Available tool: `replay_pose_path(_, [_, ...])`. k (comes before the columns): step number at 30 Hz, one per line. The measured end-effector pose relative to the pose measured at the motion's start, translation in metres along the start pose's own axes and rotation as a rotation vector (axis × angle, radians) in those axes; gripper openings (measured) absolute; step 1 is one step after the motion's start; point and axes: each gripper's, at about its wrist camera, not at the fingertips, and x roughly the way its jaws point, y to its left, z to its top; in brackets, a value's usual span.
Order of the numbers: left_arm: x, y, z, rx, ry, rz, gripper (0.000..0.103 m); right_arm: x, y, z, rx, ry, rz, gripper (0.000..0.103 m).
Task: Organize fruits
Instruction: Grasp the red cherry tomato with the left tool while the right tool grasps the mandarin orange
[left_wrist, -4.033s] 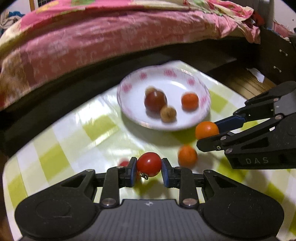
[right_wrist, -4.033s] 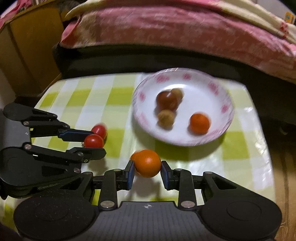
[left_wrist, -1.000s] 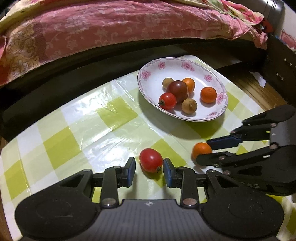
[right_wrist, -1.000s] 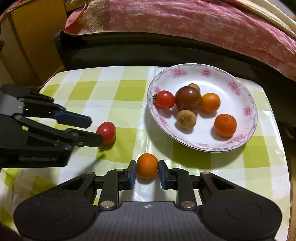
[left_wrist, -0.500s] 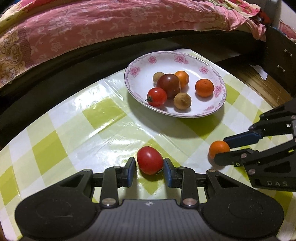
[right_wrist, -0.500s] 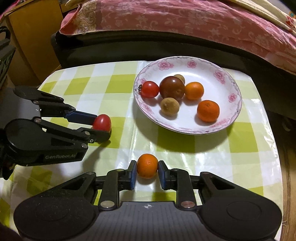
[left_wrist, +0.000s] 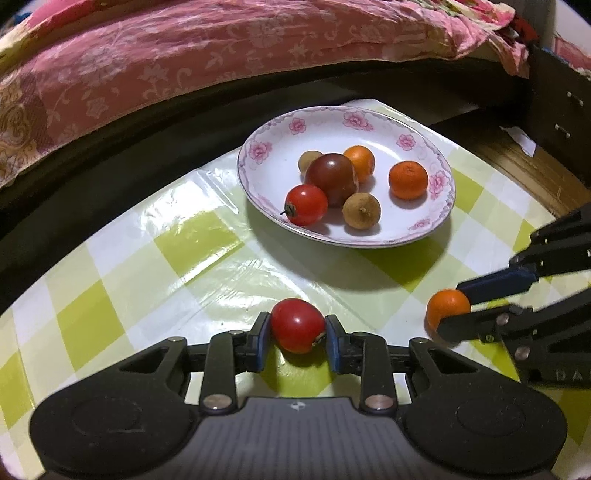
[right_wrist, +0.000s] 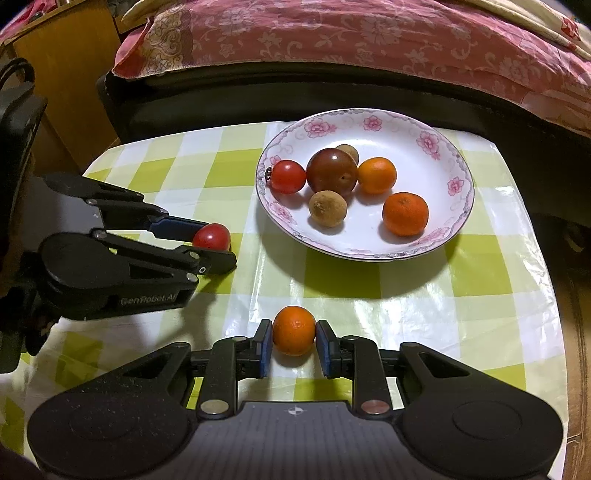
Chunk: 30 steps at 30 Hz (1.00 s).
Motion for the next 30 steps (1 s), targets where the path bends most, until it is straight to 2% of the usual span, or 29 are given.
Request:
replay_pose_path(7, [-0.020,-0.013,-0.012,0.015,0.064,-0.018,0.038,-0.011,0.003,-0.009,0.031,0.009,0.018,0.020])
replay_pose_path(14, [-0.036,-0.041,-0.042,0.082,0.118,-0.031,0.039,-0.014,0.019,-0.025,-0.035,0.034,-0.015,0.021])
replay_pose_path(17, [-0.038,-0.046,-0.047,0.114,0.102,-0.025,0.039,-0.013,0.022,-0.028,-0.039,0.038,-0.027,0.021])
replay_pose_path(30, [-0.037,-0.039,-0.049,0.105,0.090,-0.066,0.041,-0.006,0.022,-0.030,-0.040,0.059,-0.022,0.021])
